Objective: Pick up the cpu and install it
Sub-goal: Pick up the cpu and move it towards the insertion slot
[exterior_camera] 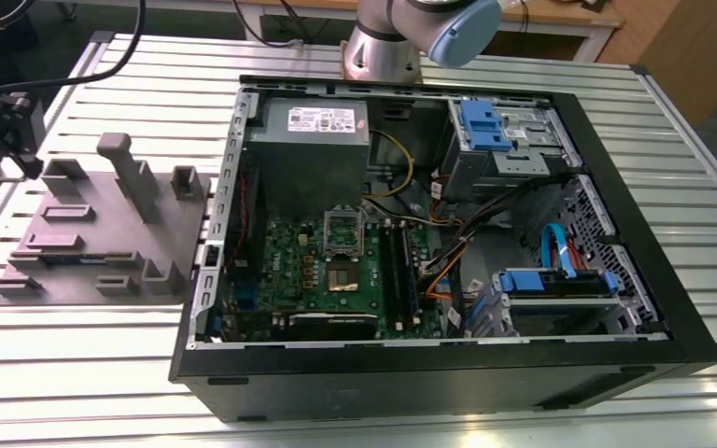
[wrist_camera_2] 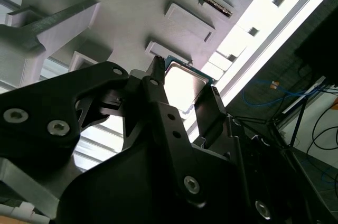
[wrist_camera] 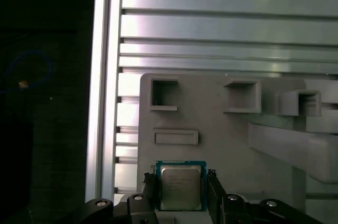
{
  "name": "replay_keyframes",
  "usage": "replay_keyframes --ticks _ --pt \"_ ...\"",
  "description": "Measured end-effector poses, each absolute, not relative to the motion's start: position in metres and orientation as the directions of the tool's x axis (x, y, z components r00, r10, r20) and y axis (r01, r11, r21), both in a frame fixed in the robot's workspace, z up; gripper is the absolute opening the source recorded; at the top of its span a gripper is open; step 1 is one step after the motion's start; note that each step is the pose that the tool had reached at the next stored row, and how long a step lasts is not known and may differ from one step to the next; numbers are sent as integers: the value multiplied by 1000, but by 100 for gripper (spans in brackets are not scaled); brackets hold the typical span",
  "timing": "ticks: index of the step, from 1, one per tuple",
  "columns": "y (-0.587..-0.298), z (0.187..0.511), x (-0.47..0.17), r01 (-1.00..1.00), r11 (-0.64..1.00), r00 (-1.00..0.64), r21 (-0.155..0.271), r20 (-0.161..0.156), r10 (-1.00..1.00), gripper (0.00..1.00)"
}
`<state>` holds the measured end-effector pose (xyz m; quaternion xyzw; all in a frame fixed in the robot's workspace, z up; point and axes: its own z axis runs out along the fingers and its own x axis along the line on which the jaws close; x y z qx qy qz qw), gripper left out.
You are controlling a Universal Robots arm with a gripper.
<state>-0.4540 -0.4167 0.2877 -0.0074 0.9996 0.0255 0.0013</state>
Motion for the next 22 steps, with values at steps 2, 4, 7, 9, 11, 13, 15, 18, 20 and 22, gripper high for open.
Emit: replay_keyframes --ticks 2,4,7,9,11,13,15,18,20,22 --pt "-417 289 -454 -15 999 -1000 51 -3 -15 47" --pt "-417 289 -454 -15 999 -1000 51 -3 -15 47" --pt "-417 291 -454 -15 999 -1000 51 -3 -15 47" --pt "-417 292 -454 -15 999 -1000 51 -3 -15 47" --pt "-417 293 -454 -15 999 -1000 51 -3 -15 47" --pt "-417 293 -454 -15 999 -1000 51 -3 -15 47" --pt "-417 294 -454 -15 999 -1000 51 -3 -15 47" --pt "-417 295 -454 -15 999 -1000 51 -3 -15 47" --pt "-417 296 -454 -15 999 -1000 51 -3 -15 47" --pt "-417 296 -454 -15 999 -1000 51 -3 -15 47"
